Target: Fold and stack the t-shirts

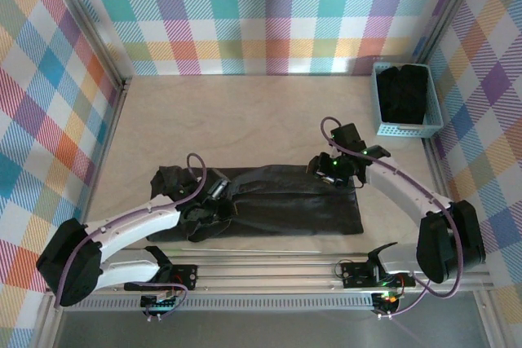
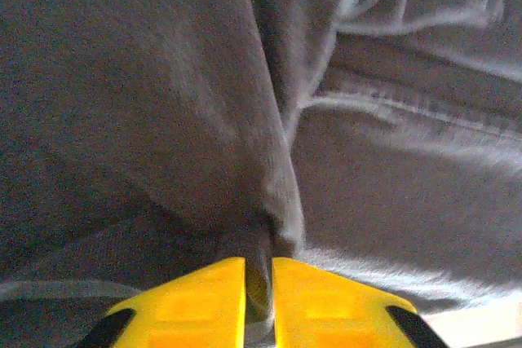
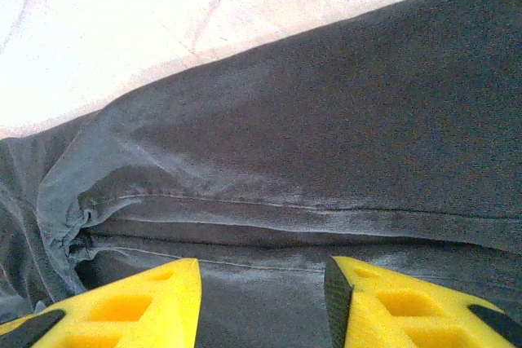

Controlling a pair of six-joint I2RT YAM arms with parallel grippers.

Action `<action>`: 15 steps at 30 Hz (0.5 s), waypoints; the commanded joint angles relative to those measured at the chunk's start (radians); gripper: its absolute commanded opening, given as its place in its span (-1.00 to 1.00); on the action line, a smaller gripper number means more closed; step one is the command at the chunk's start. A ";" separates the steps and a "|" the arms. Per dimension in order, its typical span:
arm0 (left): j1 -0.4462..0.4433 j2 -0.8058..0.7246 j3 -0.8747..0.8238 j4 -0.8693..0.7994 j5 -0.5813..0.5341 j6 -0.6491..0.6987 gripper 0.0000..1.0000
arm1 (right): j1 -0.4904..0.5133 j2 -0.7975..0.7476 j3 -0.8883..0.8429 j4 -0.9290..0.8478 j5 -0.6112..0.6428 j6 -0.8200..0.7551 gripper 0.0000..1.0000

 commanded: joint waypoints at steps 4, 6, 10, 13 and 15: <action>-0.015 -0.077 0.029 0.019 0.083 0.041 0.10 | 0.015 0.046 0.026 0.006 -0.008 0.014 -0.11; 0.006 -0.130 0.040 -0.068 0.049 0.044 0.10 | 0.033 0.056 0.038 0.005 0.003 0.013 -0.11; 0.123 -0.308 0.031 -0.283 -0.100 0.005 -0.08 | 0.072 0.081 0.051 0.018 0.010 0.018 -0.11; 0.280 -0.398 0.019 -0.394 -0.145 -0.008 -0.19 | 0.104 0.106 0.053 0.047 -0.001 0.027 -0.11; 0.405 -0.370 0.007 -0.441 -0.128 0.004 -0.15 | 0.134 0.129 0.068 0.066 -0.020 0.031 -0.12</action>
